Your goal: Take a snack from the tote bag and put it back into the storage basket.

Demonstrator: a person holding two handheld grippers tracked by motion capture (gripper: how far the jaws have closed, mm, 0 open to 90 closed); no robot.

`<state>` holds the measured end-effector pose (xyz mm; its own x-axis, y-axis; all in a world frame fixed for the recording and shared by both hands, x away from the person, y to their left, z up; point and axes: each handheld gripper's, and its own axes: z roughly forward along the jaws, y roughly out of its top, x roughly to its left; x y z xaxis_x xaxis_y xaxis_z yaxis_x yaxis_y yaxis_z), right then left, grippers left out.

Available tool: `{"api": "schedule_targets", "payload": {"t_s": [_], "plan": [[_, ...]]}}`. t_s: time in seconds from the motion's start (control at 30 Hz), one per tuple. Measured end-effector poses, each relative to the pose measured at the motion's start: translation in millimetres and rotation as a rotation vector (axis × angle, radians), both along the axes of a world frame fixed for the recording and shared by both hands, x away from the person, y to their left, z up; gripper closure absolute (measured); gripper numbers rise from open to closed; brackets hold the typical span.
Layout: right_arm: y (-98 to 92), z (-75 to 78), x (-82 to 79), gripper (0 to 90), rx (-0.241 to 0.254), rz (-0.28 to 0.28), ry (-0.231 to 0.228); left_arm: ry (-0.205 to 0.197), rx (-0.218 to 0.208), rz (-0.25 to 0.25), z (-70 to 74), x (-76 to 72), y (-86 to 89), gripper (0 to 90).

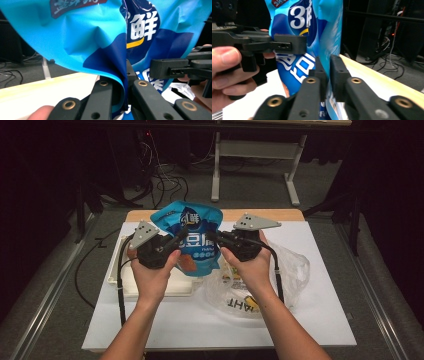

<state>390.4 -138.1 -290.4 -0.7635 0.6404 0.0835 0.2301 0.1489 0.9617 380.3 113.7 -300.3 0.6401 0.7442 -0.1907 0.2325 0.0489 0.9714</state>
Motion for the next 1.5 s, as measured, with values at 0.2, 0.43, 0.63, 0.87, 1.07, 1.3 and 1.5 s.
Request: {"api": "schedule_targets", "payload": {"t_s": [0.2,0.43,0.63,0.87,1.07,1.3,1.5], "plan": [[-2.8,-2.9,-1.2,68.6,-0.005,-0.001,0.004,-0.002,0.012,0.008,-0.1,-2.2,8.3,89.7],[-16.7,-5.6,-6.5,48.8,-0.005,-0.050,0.003,0.004,0.009,0.030,-5.2,-0.7,24.0,89.7],[-36.0,-16.4,-13.1,43.6,-0.013,-0.083,0.017,0.024,0.010,0.044,-11.0,1.7,38.7,89.6],[-60.8,-35.2,-21.5,40.4,-0.010,-0.138,0.044,0.029,0.006,0.065,-18.9,3.2,52.6,89.5],[-81.4,-48.7,-33.0,40.1,-0.014,-0.168,0.055,0.028,0.017,0.062,-30.5,6.6,62.6,89.5],[-105.6,-68.5,-51.2,39.5,-0.009,-0.219,0.081,0.035,0.015,0.065,-37.5,13.7,77.8,89.4],[-123.6,-89.2,-60.8,39.3,0.011,-0.247,0.128,0.032,0.010,0.069,-44.8,20.0,88.6,89.3]]}}
